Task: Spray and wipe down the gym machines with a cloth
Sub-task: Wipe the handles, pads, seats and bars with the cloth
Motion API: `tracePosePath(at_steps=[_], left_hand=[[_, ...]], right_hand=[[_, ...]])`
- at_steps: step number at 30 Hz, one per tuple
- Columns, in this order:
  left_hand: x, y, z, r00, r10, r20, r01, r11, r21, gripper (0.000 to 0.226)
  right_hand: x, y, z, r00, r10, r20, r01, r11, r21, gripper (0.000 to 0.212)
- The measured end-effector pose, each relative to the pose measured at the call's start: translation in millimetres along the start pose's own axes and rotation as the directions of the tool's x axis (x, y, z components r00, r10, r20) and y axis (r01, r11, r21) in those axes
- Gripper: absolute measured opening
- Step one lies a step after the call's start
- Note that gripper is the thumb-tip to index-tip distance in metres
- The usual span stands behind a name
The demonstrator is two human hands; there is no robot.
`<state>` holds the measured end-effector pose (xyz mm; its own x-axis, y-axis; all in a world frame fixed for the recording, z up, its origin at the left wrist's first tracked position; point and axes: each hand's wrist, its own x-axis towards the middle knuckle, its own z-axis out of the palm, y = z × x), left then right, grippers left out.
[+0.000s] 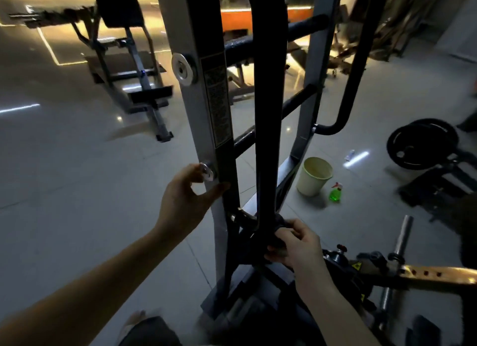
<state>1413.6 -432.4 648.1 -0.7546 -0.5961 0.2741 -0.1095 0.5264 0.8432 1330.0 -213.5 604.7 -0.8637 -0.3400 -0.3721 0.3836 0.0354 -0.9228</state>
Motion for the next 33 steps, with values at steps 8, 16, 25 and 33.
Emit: tracePosePath(at_steps=[8, 16, 25, 33], left_hand=[[41.9, -41.2, -35.3, 0.921, 0.193, 0.338, -0.193, 0.981, -0.033, 0.033], [65.8, -45.1, -73.2, 0.701, 0.268, 0.661, -0.161, 0.962, -0.219, 0.047], [87.8, -51.8, -84.0, 0.496, 0.293, 0.817, -0.092, 0.954, -0.287, 0.059], [108.4, -69.3, -78.7, 0.407, 0.335, 0.850, -0.099, 0.941, -0.324, 0.077]], right_hand=[[-24.1, 24.6, 76.1, 0.784, -0.006, -0.620, 0.166, 0.965, 0.201, 0.016], [-40.4, 25.9, 164.6, 0.495, -0.128, -0.859, 0.316, 0.948, 0.040, 0.017], [-9.2, 60.5, 182.9, 0.459, -0.545, -0.701, 0.175, 0.829, -0.531, 0.074], [-23.8, 30.6, 201.2, 0.699, -0.229, -0.678, 0.031, 0.956, -0.292, 0.022]])
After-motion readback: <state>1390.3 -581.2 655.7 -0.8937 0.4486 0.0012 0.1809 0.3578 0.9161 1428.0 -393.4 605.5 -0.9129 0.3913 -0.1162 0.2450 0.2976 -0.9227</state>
